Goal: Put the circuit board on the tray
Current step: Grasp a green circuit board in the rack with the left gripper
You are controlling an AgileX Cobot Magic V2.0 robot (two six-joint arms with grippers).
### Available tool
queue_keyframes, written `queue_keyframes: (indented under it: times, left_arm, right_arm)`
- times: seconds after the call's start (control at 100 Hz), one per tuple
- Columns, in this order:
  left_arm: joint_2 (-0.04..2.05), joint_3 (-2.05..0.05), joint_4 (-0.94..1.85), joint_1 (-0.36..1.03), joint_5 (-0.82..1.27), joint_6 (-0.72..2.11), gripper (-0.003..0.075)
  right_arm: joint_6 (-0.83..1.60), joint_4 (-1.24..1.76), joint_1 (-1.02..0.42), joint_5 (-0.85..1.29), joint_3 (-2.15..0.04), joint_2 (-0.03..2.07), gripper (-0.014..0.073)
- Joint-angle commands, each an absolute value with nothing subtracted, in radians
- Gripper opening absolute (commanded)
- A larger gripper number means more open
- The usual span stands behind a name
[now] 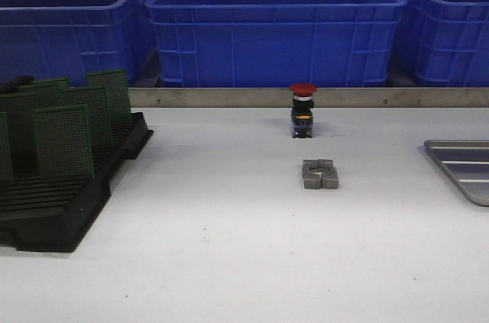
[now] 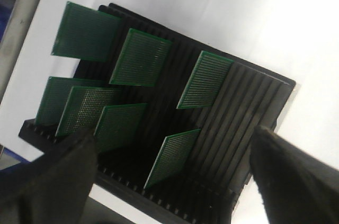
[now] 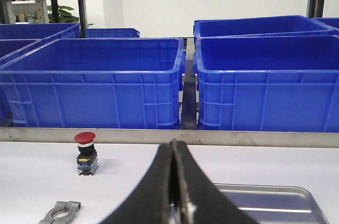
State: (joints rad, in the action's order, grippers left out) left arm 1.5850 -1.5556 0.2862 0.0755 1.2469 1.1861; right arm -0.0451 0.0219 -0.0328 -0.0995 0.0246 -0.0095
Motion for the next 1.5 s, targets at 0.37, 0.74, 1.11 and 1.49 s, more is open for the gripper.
queue_keyframes:
  times: [0.37,0.74,1.11,1.49]
  left_arm:
    - [1.67,-1.54,0.408,0.074,1.275,1.374,0.0556]
    - [1.764,-1.538,0.408,0.074,1.268,1.379,0.0555]
    - [1.83,-1.538,0.433,0.076,1.223,1.408,0.0555]
    - [1.893,-1.538,0.433,0.076,1.199,1.417,0.0554]
  right_arm:
    - [-0.04,0.017,-0.036,-0.174,0.012,-0.032,-0.0068]
    - [-0.04,0.017,-0.036,-0.174,0.012,-0.032,-0.0068]
    - [-0.04,0.017,-0.036,-0.174,0.012,-0.032,-0.0068]
    - [-0.04,0.017,-0.036,-0.174,0.012,-0.032,-0.0068]
